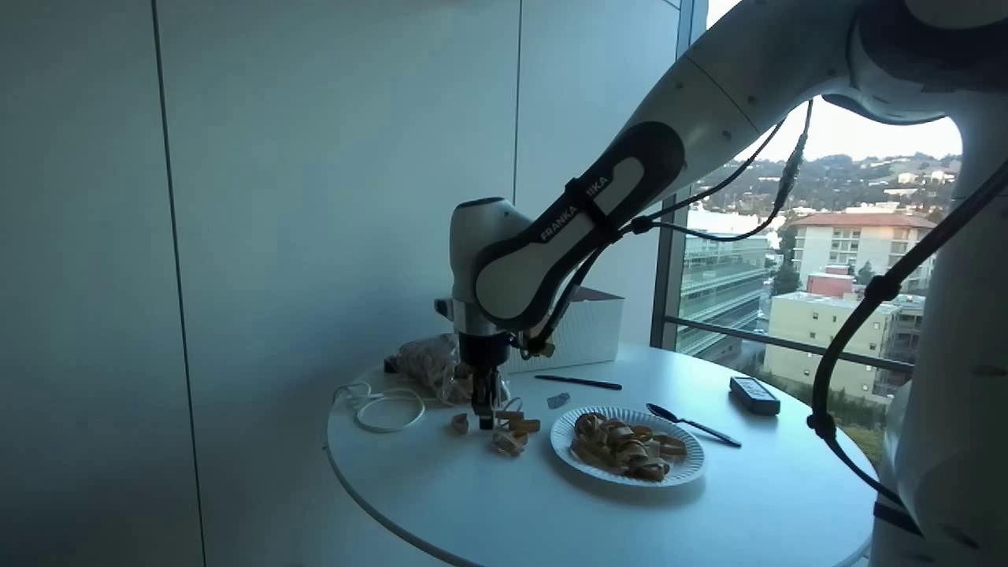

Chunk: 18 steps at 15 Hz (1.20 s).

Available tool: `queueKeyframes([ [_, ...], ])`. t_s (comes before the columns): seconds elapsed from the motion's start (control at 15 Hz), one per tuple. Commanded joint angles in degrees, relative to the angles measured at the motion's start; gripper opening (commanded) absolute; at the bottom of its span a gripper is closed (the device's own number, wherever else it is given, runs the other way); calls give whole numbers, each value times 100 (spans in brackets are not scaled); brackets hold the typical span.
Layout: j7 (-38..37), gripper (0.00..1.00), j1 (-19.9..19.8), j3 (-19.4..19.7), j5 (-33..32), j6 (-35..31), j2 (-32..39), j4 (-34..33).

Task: Take the spoon off of the plate and but the rubber bands on the plate

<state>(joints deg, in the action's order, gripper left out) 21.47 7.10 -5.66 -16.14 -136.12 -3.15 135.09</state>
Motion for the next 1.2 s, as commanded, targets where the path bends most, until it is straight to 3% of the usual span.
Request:
queueKeyframes([
  [0.0,94,27,50,-93,-70,165,-333,164],
  [0.4,-409,69,7,-83,-125,713,-1154,670],
  [0.67,894,97,156,214,544,858,-1117,707],
  [0.93,1724,100,108,329,474,540,-962,706],
  [1.13,2415,100,120,463,779,372,-788,659],
])
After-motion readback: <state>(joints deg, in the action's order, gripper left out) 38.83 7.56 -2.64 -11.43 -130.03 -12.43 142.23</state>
